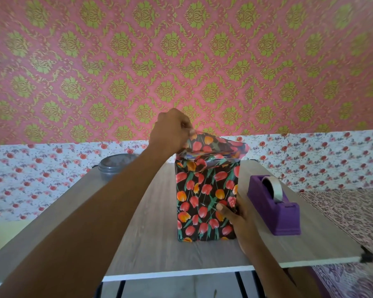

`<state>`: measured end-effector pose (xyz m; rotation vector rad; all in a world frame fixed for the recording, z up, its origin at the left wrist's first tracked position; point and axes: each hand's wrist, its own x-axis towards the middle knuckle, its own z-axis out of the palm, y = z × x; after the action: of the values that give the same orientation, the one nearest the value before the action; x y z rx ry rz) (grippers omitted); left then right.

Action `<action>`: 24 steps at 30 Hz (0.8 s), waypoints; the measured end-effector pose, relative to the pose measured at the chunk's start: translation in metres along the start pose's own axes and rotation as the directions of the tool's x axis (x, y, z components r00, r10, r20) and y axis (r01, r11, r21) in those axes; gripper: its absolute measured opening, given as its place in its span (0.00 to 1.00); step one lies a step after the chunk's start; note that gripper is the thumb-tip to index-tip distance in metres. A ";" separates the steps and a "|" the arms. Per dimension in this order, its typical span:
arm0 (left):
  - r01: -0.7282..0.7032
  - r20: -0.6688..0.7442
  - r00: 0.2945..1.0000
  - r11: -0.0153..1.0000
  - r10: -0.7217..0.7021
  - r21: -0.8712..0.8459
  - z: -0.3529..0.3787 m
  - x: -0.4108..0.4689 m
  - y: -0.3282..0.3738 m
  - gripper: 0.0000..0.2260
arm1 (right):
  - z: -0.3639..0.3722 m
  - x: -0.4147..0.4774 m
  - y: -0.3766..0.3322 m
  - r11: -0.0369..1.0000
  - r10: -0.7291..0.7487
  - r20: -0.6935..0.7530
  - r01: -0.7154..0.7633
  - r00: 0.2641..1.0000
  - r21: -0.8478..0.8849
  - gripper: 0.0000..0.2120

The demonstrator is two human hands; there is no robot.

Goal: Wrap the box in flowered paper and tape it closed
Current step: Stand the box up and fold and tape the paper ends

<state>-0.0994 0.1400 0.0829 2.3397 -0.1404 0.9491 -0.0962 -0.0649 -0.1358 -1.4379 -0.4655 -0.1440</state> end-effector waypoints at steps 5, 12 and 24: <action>-0.094 -0.183 0.980 0.989 0.073 -0.111 -0.004 -0.005 -0.005 0.06 | -0.002 0.000 0.003 0.999 0.012 0.008 -0.013 1.000 0.031 0.20; -0.339 0.379 0.860 0.938 0.342 -0.075 -0.038 -0.040 0.012 0.16 | -0.002 0.003 0.005 1.000 0.017 -0.001 -0.017 1.000 0.026 0.20; -0.224 0.163 0.956 0.965 0.245 -0.138 -0.036 -0.026 -0.010 0.05 | -0.004 0.002 0.007 0.999 0.038 0.017 -0.039 0.999 0.035 0.23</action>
<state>-0.1366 0.1654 0.0808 2.3294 -0.5438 0.8139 -0.0908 -0.0674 -0.1413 -1.4135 -0.4516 -0.0924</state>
